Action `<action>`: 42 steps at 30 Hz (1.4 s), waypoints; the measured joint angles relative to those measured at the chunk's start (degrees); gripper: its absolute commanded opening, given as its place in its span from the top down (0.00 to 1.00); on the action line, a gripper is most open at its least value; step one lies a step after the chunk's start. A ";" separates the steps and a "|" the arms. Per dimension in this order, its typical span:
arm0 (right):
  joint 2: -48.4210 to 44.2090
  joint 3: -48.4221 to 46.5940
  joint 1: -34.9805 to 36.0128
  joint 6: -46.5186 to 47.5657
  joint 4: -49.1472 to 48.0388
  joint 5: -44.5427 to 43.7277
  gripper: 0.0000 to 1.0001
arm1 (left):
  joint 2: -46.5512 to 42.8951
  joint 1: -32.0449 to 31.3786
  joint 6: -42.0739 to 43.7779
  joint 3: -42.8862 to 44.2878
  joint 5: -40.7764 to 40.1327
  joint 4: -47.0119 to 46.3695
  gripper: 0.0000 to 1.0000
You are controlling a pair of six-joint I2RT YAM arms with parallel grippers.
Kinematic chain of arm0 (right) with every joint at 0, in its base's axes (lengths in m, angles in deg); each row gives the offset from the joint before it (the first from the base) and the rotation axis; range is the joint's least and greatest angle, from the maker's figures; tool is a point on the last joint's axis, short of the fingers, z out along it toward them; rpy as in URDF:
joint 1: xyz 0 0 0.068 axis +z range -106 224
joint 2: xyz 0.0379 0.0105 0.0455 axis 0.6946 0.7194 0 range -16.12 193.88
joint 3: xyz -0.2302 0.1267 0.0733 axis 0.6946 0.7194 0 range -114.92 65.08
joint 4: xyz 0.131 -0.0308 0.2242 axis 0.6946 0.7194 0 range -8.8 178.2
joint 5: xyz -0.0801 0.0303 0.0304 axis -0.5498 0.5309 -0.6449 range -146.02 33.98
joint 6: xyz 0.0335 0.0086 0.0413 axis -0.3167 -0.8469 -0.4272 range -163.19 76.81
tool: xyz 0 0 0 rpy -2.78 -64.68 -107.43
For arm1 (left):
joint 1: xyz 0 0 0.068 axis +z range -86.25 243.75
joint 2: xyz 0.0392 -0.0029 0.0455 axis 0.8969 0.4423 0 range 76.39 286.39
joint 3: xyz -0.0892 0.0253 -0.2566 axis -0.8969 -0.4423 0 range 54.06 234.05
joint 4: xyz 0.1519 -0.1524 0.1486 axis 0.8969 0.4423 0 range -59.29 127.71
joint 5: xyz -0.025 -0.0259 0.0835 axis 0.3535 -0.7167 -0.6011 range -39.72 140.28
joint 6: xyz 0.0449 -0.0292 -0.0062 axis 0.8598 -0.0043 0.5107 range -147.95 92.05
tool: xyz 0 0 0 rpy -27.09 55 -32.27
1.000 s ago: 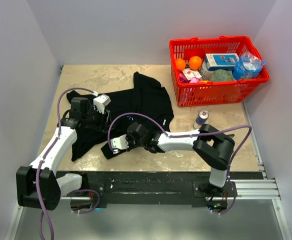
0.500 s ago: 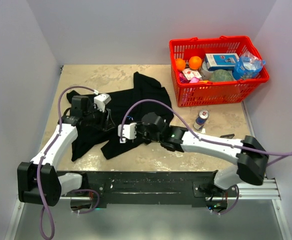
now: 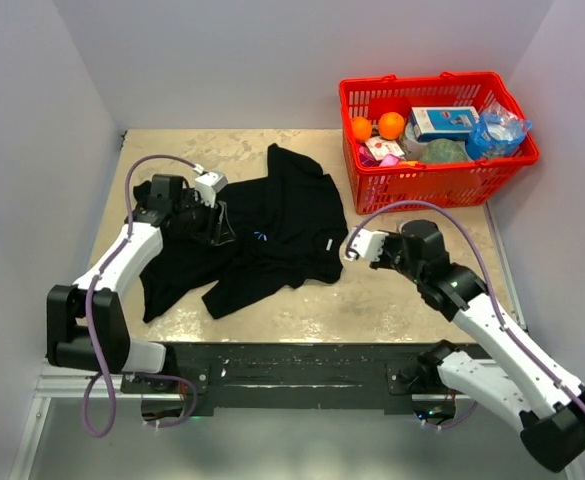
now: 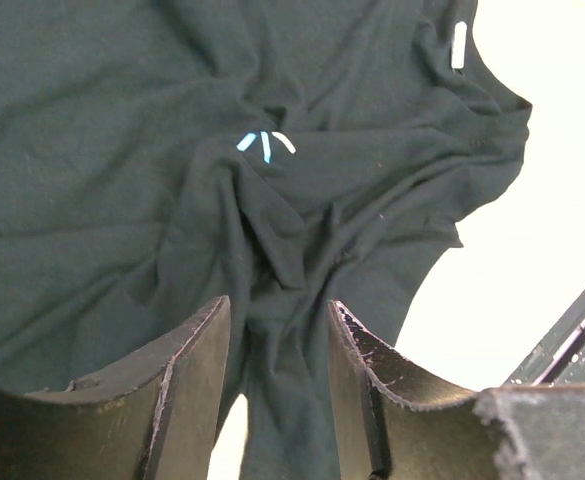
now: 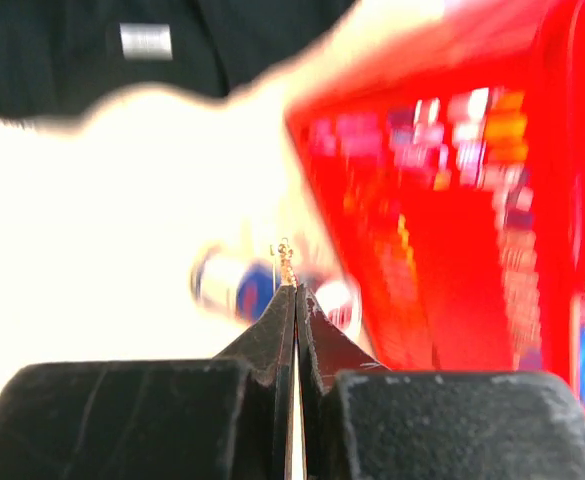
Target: Remove the brooch from the garment
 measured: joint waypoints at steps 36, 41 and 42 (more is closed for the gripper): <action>-5.53 -2.80 -42.51 1.55 27.89 -5.05 1.00 | 18.23 0.00 -0.79 16.65 1.36 -3.52 0.52; -5.62 0.55 -42.51 1.62 29.57 -5.88 1.00 | 21.00 0.00 0.87 20.24 1.36 -1.70 0.52; -5.62 1.03 -42.51 1.62 29.55 -5.81 1.00 | 21.51 0.00 1.25 20.55 1.36 -1.44 0.52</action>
